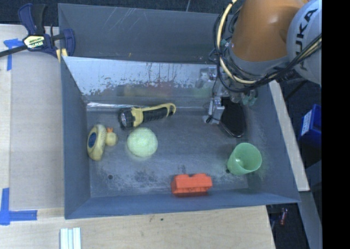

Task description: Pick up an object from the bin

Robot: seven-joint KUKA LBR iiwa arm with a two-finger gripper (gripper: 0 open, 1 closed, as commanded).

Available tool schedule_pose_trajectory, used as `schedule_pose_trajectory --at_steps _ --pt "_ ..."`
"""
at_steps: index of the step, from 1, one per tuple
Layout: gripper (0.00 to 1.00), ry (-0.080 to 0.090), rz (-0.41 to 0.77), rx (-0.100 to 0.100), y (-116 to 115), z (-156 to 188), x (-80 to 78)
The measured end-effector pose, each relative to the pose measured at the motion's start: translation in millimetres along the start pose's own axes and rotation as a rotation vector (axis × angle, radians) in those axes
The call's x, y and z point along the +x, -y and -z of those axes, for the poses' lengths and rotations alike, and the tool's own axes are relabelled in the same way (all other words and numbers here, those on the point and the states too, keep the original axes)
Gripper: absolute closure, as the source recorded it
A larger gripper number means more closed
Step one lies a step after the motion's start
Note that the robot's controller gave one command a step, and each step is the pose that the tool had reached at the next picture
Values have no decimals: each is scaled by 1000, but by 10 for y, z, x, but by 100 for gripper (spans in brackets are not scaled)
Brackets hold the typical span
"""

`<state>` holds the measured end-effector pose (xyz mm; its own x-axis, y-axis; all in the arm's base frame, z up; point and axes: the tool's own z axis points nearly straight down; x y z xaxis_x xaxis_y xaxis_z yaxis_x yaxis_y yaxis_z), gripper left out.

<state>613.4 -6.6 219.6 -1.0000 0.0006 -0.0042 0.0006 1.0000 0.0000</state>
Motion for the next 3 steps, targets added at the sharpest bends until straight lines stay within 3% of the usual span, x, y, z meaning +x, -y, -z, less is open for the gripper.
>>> schedule_pose_trajectory --at_steps 1,2,3 --pt "0 0 0 0 0 -2 2" --pt "0 -3 76 0 74 -471 474" --pt "0 7 64 0 42 -699 631"
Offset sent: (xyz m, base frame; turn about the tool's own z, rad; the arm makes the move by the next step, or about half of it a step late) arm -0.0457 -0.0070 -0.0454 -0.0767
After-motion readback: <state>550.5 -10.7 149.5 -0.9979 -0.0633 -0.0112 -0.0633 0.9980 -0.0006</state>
